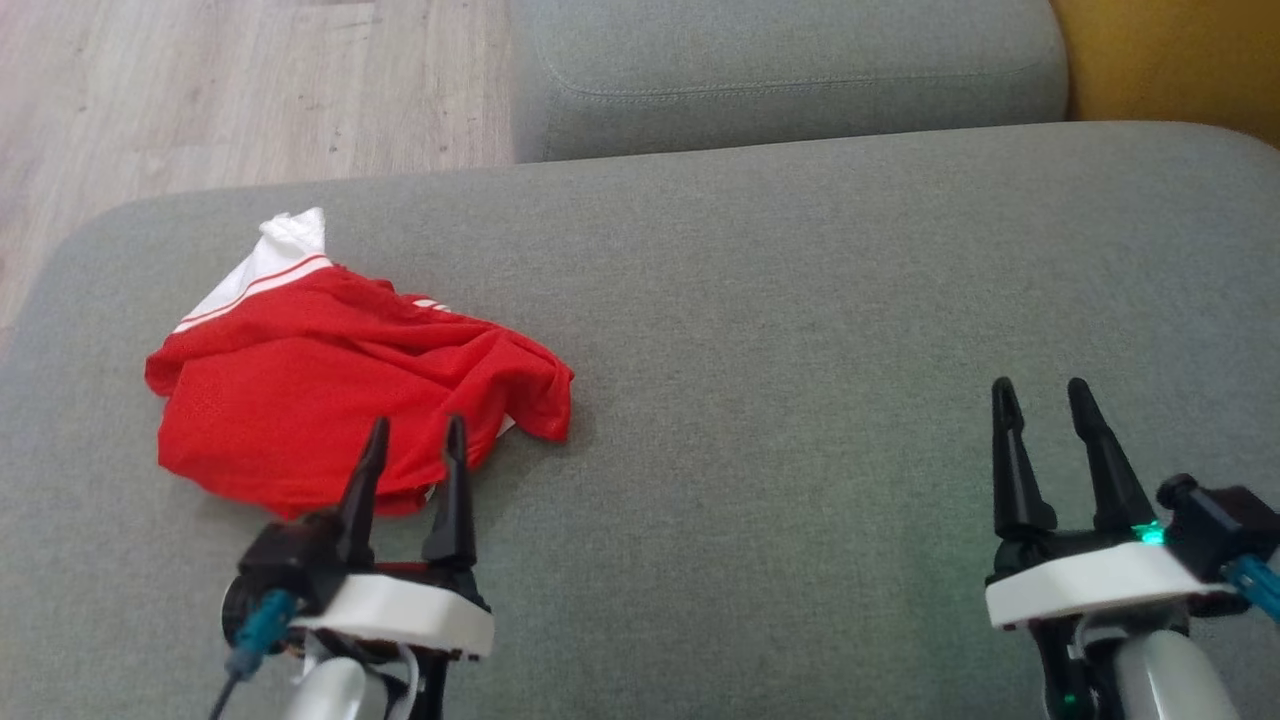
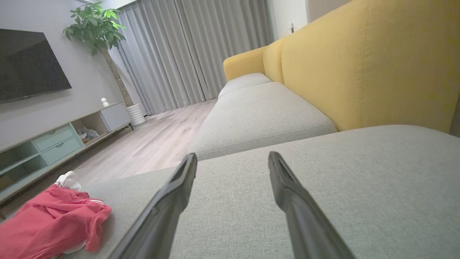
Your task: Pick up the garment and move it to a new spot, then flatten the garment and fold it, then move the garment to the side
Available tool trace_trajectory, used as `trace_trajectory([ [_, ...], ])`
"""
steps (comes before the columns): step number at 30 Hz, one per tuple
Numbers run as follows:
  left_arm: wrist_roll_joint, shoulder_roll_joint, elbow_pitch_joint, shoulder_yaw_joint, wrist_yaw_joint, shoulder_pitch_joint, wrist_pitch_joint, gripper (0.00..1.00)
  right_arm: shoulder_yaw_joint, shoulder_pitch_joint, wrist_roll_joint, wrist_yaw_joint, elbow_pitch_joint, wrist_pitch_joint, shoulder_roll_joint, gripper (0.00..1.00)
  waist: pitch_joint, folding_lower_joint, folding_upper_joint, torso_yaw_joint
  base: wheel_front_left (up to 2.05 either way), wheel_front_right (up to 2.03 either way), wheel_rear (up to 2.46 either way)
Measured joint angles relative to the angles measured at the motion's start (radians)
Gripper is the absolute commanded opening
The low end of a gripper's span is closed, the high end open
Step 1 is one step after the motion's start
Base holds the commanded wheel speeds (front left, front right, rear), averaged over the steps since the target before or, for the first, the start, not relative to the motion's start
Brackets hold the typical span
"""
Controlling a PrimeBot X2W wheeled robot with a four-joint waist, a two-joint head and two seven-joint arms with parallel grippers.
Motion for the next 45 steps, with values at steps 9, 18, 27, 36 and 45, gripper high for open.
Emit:
trace_trajectory([
  [9,0.123,0.036,0.012,-0.085,0.037,-0.025,-0.025,1.0,0.011,0.0,-0.14,0.0,-0.018,-0.026,0.0,1.0,0.0,0.0,0.0,-0.004,0.0,0.0,0.0],
  [18,0.255,0.073,0.03,-0.172,0.087,-0.053,-0.052,1.0,0.018,0.0,-0.283,0.0,-0.019,-0.053,-0.001,1.0,-0.004,0.0,0.0,-0.004,0.0,0.0,0.0],
  [27,0.376,0.101,0.067,-0.258,0.141,-0.089,-0.078,1.0,0.028,0.0,-0.43,0.0,-0.019,-0.078,-0.001,1.0,-0.003,-0.0001,0.0,0.003,0.0,0.0,0.0],
  [36,0.321,0.076,0.073,-0.24,0.141,-0.094,-0.104,1.0,0.033,0.0,-0.435,0.0,-0.035,-0.106,-0.001,1.0,-0.004,0.0,0.0,0.006,0.0,0.0,0.0],
  [45,0.224,0.042,0.09,-0.145,0.089,-0.042,-0.116,1.0,-0.003,0.004,-0.241,0.0,0.002,-0.117,-0.002,1.0,-0.012,-0.0001,0.0,0.006,0.0,0.0,0.0],
])
